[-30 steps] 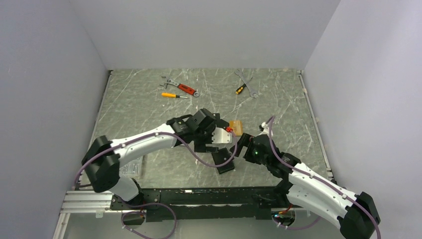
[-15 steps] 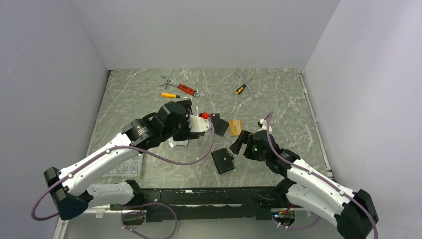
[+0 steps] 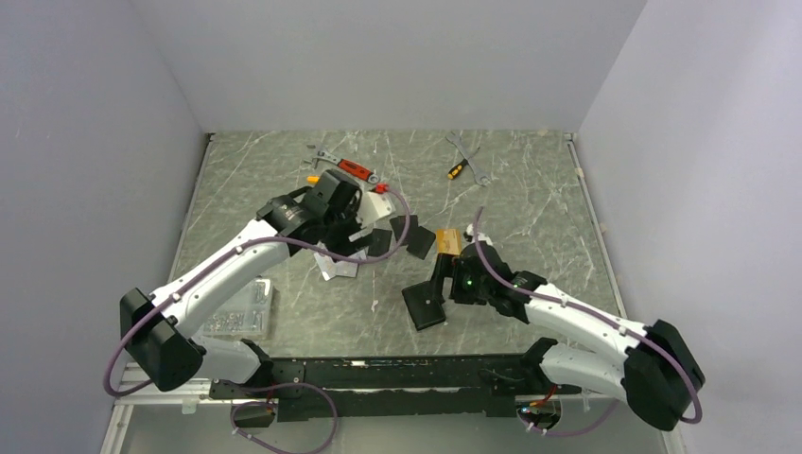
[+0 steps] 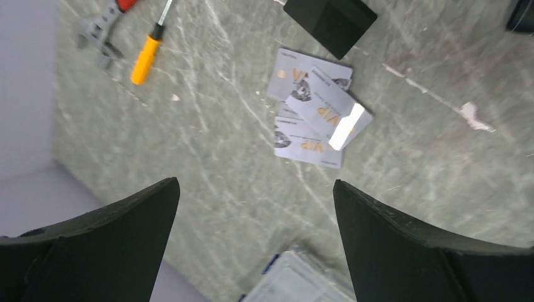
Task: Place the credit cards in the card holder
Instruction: Close the card holder at the center of the board.
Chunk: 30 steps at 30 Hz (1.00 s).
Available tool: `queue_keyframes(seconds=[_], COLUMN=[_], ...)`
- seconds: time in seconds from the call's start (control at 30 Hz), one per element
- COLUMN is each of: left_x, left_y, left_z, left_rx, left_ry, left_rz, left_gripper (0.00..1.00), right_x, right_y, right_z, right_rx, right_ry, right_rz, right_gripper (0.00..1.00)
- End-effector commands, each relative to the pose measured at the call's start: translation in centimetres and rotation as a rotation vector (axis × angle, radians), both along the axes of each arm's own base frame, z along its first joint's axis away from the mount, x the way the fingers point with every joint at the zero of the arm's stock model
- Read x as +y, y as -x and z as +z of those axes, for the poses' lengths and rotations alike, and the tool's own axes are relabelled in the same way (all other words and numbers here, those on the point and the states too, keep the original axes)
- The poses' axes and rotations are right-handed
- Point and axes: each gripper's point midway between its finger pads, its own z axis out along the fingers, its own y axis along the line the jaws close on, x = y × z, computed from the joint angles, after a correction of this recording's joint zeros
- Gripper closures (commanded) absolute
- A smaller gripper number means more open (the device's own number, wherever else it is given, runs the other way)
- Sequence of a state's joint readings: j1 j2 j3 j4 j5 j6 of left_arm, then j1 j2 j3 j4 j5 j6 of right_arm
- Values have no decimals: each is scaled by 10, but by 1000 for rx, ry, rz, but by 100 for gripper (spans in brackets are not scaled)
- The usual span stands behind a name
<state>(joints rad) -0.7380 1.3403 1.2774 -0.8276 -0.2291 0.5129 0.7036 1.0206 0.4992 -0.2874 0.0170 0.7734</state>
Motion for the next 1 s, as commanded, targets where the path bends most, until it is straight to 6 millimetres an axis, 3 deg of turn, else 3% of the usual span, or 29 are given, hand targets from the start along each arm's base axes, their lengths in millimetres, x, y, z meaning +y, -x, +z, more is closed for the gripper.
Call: queue_keyframes(seconds=[0.0, 0.33, 0.47, 0.67, 0.8, 0.97], left_x=[-17, -63, -65, -58, -57, -62], left_y=[12, 45, 46, 50, 46, 48], left_z=[-7, -72, -82, -103, -115, -122], left_rx=[193, 575, 617, 601, 585, 625], left_ry=[256, 505, 590, 571, 553, 562], left_rz=[96, 51, 24, -8, -16, -29], left_gripper=[1, 1, 1, 1, 0, 3], right_x=[29, 56, 76, 103, 92, 60], right_y=[12, 46, 51, 54, 53, 42], right_z=[-2, -36, -37, -36, -32, -9], right_rx=[15, 123, 123, 132, 128, 76], right_ry=[-36, -56, -67, -72, -42, 28], right_rz=[94, 128, 157, 197, 166, 101], right_gripper=[4, 11, 11, 13, 13, 14])
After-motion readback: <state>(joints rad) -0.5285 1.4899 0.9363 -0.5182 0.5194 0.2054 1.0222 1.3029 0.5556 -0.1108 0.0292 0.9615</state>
